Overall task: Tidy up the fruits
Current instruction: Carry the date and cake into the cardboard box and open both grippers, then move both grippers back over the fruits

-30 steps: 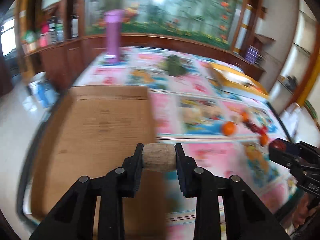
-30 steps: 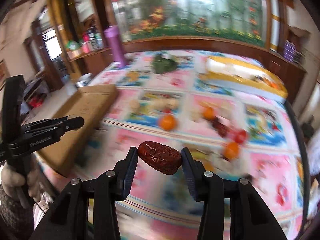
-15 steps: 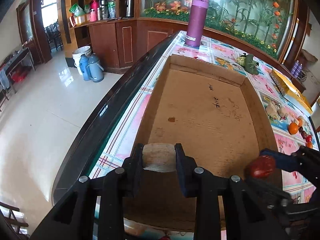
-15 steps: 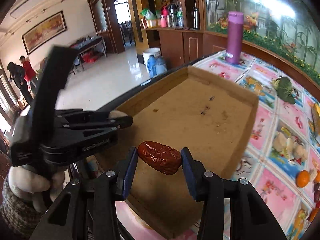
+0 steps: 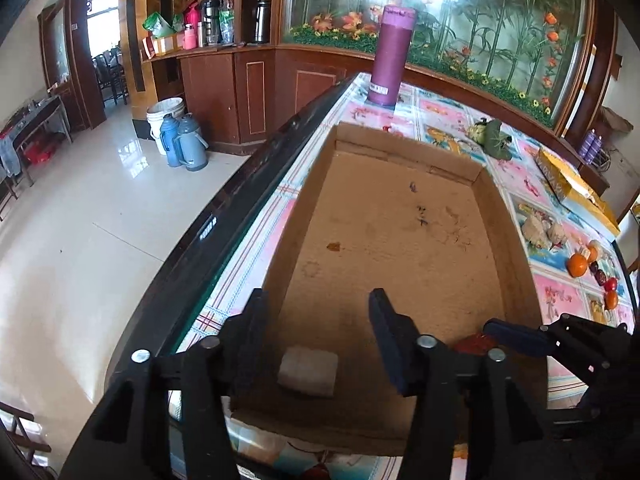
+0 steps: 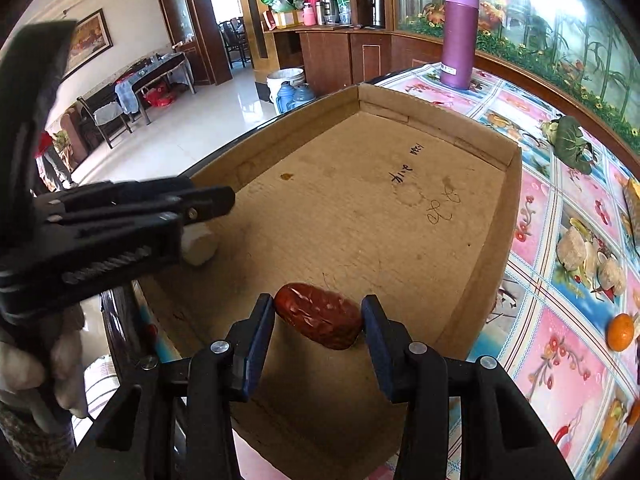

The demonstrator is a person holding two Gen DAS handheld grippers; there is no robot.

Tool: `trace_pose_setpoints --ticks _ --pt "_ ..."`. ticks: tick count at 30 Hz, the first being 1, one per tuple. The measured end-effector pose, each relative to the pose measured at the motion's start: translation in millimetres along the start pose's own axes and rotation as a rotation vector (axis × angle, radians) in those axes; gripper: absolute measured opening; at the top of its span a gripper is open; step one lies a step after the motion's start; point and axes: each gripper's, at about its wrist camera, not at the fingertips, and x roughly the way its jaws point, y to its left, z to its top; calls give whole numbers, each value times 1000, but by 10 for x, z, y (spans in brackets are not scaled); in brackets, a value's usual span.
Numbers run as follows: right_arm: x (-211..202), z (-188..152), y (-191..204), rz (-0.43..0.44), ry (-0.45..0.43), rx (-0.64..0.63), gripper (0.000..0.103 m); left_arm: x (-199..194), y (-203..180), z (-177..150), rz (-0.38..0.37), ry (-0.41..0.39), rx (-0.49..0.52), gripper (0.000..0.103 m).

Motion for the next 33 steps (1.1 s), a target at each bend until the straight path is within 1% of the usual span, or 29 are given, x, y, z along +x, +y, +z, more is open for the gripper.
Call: trace_pose_setpoints --ticks 1,2,6,9,12,15,18,19,22,24,26,28,31,33 --pt "-29 -12 -12 0 -5 7 63 -53 -1 6 12 -15 -5 65" --pt "-57 -12 -34 2 -14 13 68 -87 11 13 15 -26 -9 66" --pt "-227 -41 -82 -5 -58 28 68 -235 57 38 13 -52 -57 67" --pt "-406 -100 -177 -10 -88 60 69 -347 85 61 -12 -66 -109 67" --pt "-660 -215 -404 -30 -126 111 70 -446 22 106 -44 -84 -134 70" --pt "-978 -362 -754 -86 -169 177 72 -514 -130 155 -84 -103 -139 74" --pt "-1301 -504 -1231 -166 -211 266 75 -497 -373 191 -139 -89 -108 75" --pt "-1439 -589 -1455 -206 -227 312 76 -477 -462 202 -152 -84 -94 75" --pt "-1775 -818 -2044 -313 -259 436 77 -366 -784 194 -177 -56 -36 75" --pt "-1949 -991 -2339 -379 -268 511 77 -267 -1013 172 -198 -28 5 75" --pt "-2078 -1146 -2570 -406 -270 572 77 -164 -1267 153 -223 1 53 75" --pt "-2142 -1268 -2755 -412 -265 621 77 -67 -1532 127 -255 28 98 75" --pt "-2092 -1405 -2939 -388 -241 665 77 52 -1889 96 -309 68 159 75" --pt "-1964 -1416 -2965 -374 -209 666 77 106 -2106 70 -323 80 205 75"
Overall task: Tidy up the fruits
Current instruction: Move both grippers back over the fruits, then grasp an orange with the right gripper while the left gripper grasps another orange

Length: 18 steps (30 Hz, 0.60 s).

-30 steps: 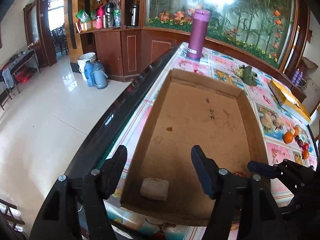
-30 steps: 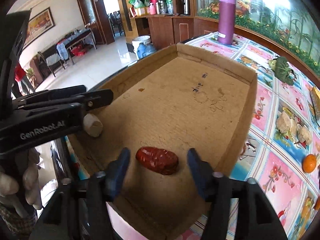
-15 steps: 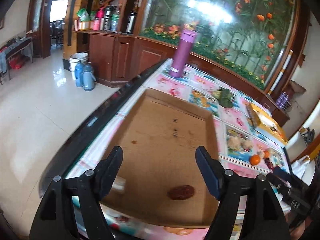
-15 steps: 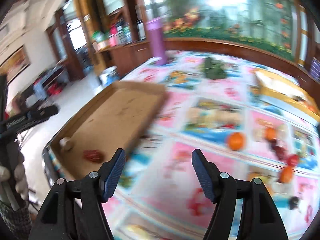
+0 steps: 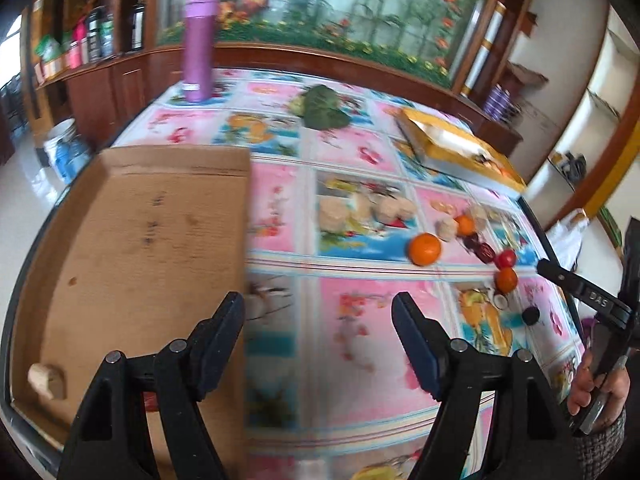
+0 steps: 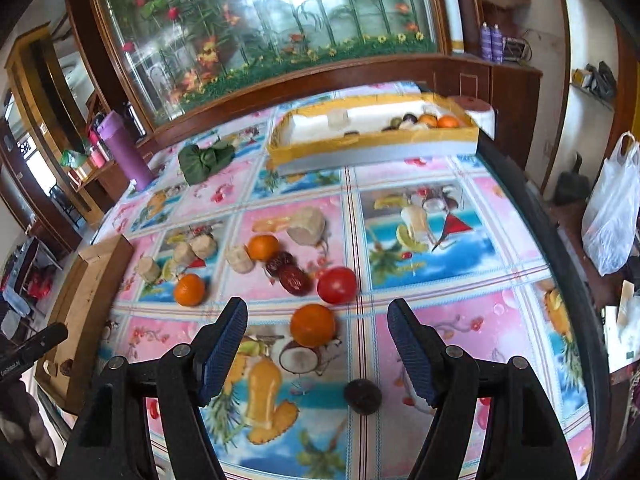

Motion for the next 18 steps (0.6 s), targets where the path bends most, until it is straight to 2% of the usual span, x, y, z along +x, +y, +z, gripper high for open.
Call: trace_pose_setpoints --ticks 5,9,18 --pt "246 -46 48 -8 51 -51 72 357 -462 105 -34 43 113 75" --pt "461 -79 70 -9 105 -73 64 688 -707 173 -47 72 172 75" --pt "584 -131 30 -27 136 -89 63 1109 -935 319 -72 98 202 75"
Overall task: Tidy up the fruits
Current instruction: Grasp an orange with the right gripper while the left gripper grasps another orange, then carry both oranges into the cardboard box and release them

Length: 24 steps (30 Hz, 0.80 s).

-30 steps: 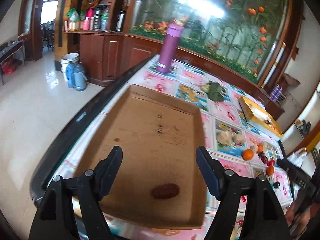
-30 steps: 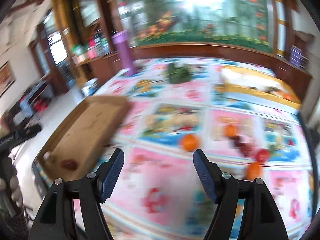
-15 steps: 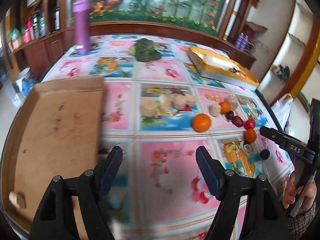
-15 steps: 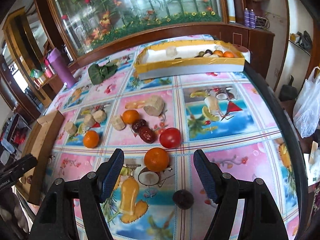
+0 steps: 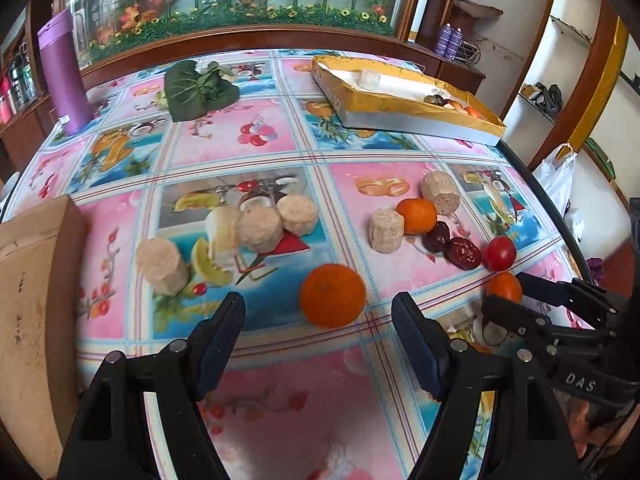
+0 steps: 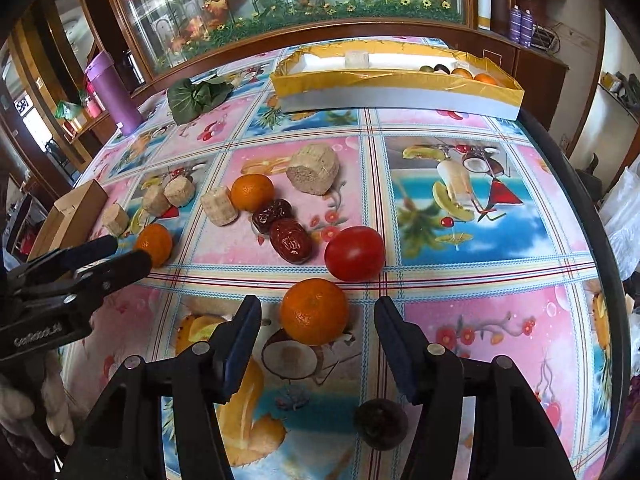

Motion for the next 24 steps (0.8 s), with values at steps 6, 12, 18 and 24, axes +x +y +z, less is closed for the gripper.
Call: trace_pose_setpoints --ticks 6,12,18,24 --pt "17 15 45 -39 0 -31 39 135 -102 -30 49 8 45 38" --pt "-33 -10 71 -42 -3 -30 35 -33 -48 -100 38 3 32 33" --pt "-255 -45 232 -25 -40 -55 35 -581 299 -242 13 -57 -64 33" --pt "-450 -33 719 41 -75 -133 35 -1268 1137 -600 167 -146 -216 33"
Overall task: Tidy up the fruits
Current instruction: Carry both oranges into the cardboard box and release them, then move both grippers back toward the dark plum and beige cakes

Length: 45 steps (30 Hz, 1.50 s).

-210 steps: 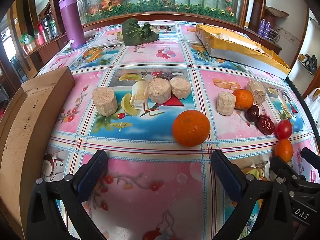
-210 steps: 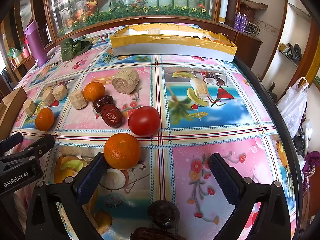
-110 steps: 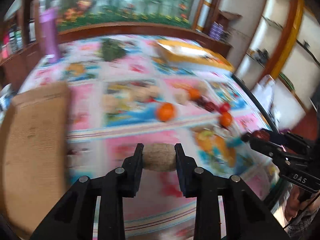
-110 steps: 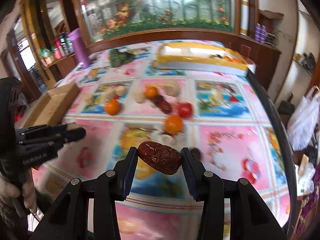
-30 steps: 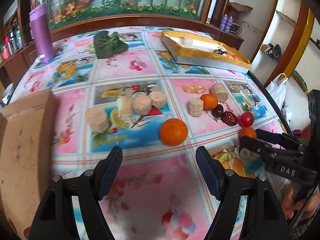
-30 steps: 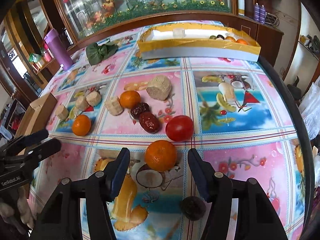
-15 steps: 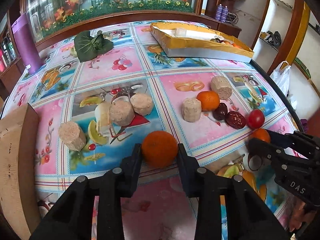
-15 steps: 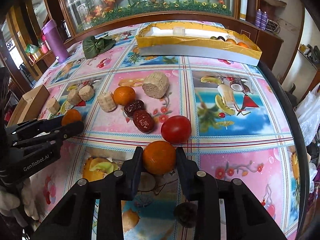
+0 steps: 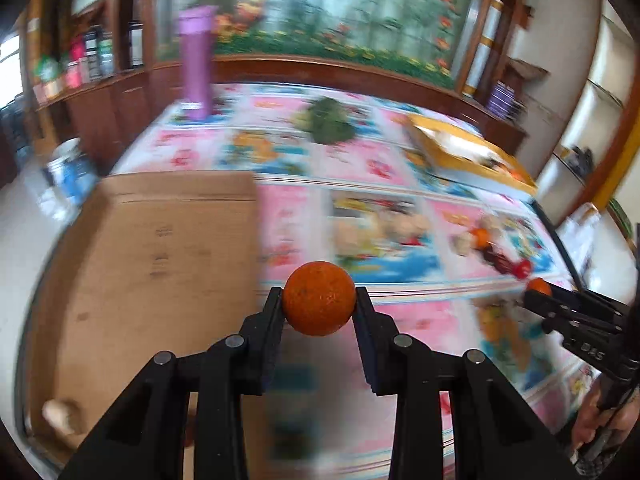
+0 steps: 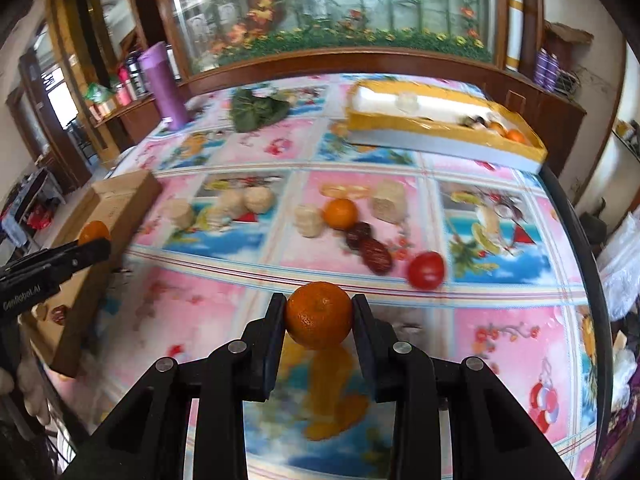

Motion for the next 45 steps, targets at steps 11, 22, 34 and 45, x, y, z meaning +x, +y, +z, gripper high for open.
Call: trace_pose_setpoints --ticks 11,22,34,45 --pt "269 165 1881 279 39 -281 36 -107 1454 -254 307 57 -195 33" --pt "934 94 2928 347 178 -430 36 49 1635 -352 286 110 -203 34" --pt "1053 115 2937 351 180 -414 43 -161 1628 -281 253 38 -244 49" --pt "394 127 2386 346 7 -279 70 -645 1165 -161 308 -132 -206 65"
